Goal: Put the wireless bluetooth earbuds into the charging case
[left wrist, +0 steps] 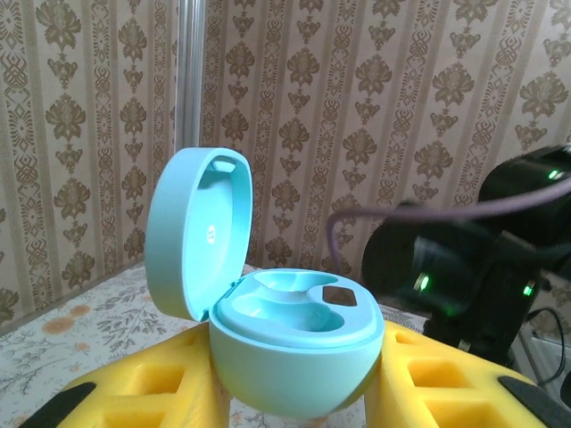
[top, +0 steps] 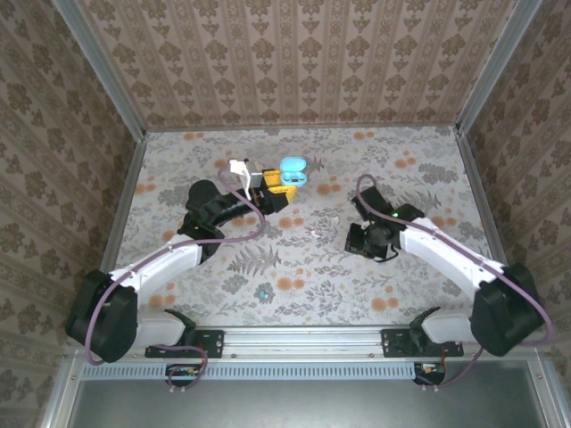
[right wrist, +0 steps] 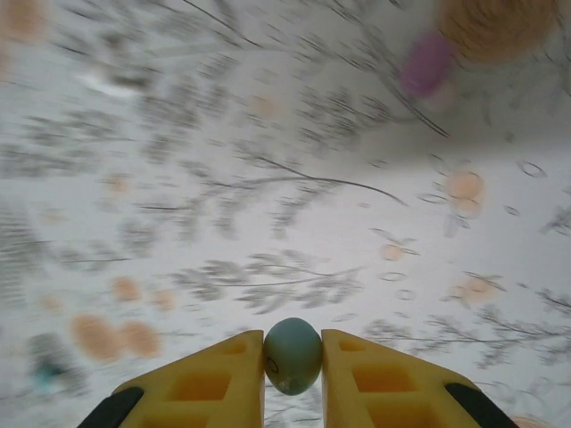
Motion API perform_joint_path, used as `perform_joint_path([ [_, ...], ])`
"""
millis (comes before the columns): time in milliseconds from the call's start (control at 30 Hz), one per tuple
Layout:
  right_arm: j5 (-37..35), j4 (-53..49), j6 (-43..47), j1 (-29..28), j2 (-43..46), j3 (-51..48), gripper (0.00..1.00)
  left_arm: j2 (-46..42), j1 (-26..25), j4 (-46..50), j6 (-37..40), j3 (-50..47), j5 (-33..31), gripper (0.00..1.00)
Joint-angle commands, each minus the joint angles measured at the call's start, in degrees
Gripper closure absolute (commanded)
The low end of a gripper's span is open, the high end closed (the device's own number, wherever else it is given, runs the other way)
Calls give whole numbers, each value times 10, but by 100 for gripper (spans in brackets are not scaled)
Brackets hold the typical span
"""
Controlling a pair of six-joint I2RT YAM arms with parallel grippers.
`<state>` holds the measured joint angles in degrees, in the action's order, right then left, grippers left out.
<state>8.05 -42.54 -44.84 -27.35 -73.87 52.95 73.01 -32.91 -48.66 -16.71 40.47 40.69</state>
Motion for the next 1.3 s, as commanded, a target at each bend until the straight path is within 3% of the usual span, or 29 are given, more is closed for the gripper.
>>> perform_joint_path([
  [0,80,40,1,12,37,35,77,10,5,-7,6,0,7,62],
  [400,226,86,11,52,82,144,77,36,5,-31,-2,-1,52,62],
  [700,348,116,59,59,30,244,77,46,-2,-42,9,9,95,62],
  [1267,410,29,186,58,-33,323,76,48,-11,-48,-8,34,139,62],
])
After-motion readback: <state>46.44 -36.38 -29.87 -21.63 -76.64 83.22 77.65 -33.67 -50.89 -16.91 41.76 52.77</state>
